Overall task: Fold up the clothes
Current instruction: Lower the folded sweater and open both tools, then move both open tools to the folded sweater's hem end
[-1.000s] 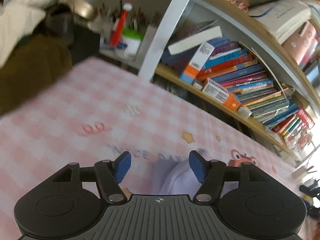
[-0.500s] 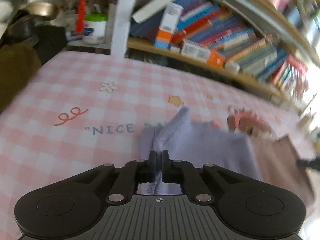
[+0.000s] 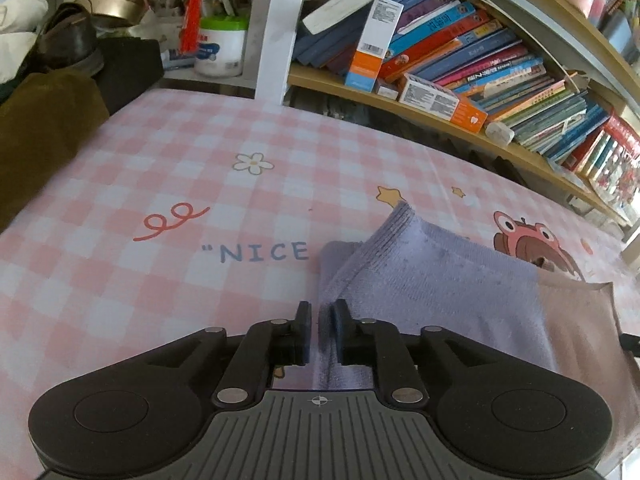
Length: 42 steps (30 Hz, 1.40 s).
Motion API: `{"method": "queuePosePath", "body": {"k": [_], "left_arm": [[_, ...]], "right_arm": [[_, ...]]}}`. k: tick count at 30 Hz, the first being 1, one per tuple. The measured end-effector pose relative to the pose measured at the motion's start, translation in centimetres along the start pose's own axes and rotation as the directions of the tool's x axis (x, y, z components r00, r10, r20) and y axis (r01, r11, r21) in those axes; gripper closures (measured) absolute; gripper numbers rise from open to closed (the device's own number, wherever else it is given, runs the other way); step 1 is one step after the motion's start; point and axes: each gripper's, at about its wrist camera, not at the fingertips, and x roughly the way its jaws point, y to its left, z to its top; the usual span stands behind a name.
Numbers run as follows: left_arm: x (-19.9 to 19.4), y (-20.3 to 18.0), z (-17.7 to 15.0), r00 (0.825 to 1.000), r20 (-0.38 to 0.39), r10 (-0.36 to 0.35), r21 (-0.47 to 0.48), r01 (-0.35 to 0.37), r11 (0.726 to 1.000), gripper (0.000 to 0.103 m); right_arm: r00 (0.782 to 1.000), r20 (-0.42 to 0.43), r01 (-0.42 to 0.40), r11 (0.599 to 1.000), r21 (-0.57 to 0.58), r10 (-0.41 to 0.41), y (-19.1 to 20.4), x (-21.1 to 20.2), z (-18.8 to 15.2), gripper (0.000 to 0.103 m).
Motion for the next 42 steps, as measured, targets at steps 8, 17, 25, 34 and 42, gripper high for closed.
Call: {"method": "queuePosePath", "body": {"k": [8,17,25,34,42], "left_arm": [[0.0,-1.4,1.7,0.999,0.046,-0.002,0.103,-0.003,0.995,0.050],[3.0,-0.1,1.8,0.989,-0.019,0.148,0.063,-0.147,0.987,0.103],[-0.5,0.5,1.6,0.986,0.078,0.145,0.002,-0.145,0.989,0.097],[-5.2,-1.3,-0.8,0.978,0.128,0.166,0.005,-0.168,0.986,0.049],[-8.5,-4.6,-4.3,0.972,0.132,0.192,-0.025,-0.190,0.981,0.031]], "right_arm": [[0.999,0.032,0.013,0.996,-0.083,-0.010,1.3,-0.2,1.0,0.073],[1.000,0.000,0.005,0.999,-0.051,-0.005,1.0,0.9,0.7,0.095],[1.000,-0.006,0.017,0.998,-0.069,-0.017,1.0,0.9,0.8,0.086],[0.998,0.049,0.039,0.993,-0.108,-0.034,1.3,-1.8,0.2,0.032],[0.996,0.080,-0.008,0.973,-0.231,0.027,0.9,-5.9,-1.6,0.021]]}}
